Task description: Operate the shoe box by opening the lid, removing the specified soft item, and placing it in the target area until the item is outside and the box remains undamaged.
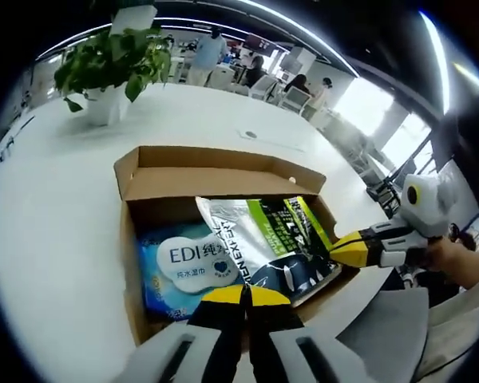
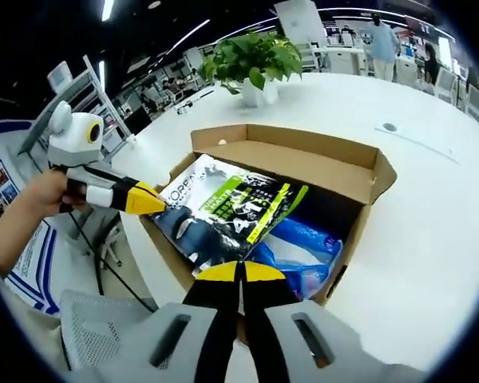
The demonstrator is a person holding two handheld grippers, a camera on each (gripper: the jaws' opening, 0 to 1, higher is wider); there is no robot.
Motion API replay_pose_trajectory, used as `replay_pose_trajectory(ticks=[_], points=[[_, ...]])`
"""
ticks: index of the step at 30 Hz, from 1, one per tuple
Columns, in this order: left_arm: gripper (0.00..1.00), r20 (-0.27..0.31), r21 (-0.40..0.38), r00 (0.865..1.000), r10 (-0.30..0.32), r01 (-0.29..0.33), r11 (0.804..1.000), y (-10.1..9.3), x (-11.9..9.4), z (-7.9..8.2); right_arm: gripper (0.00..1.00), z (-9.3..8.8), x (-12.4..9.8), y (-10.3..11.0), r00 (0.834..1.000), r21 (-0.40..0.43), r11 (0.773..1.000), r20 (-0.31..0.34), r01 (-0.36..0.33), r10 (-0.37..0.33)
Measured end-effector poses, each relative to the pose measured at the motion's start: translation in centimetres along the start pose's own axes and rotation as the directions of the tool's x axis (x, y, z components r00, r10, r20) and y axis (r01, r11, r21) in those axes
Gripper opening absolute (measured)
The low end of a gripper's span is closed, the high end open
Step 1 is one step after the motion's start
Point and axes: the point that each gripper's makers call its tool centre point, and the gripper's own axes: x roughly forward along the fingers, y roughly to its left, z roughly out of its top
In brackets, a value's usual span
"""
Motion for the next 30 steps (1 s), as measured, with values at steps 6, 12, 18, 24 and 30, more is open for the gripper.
replay_pose_trajectory(ticks=[6,12,18,24,30], points=[[0.00,0.000,0.039,1.000,-0.016,0.016,0.999,-2.0,0.7,0.8,0.00,0.2,-2.1,-1.4,0.999,0.023,0.999,0.015,0.031,-0.031],[0.00,-0.010,0.087,0.999,-0.046,0.047,0.995,-4.5,1.9,1.4,0.00,0.1,-4.4,-3.2,0.997,0.041,0.997,0.028,0.065,-0.066],[0.00,-0.018,0.118,0.997,-0.079,0.081,0.990,-6.7,3.3,2.0,0.00,-0.2,-6.4,-5.3,0.995,0.067,0.993,0.031,0.095,-0.098],[0.00,-0.019,0.136,0.994,-0.110,0.111,0.984,-8.6,4.6,2.5,0.00,-0.5,-8.0,-6.9,0.992,0.097,0.988,0.034,0.120,-0.124],[0.00,-0.022,0.146,0.992,-0.128,0.130,0.981,-10.1,5.7,2.8,0.00,-0.7,-9.2,-8.4,0.988,0.117,0.983,0.035,0.142,-0.147]])
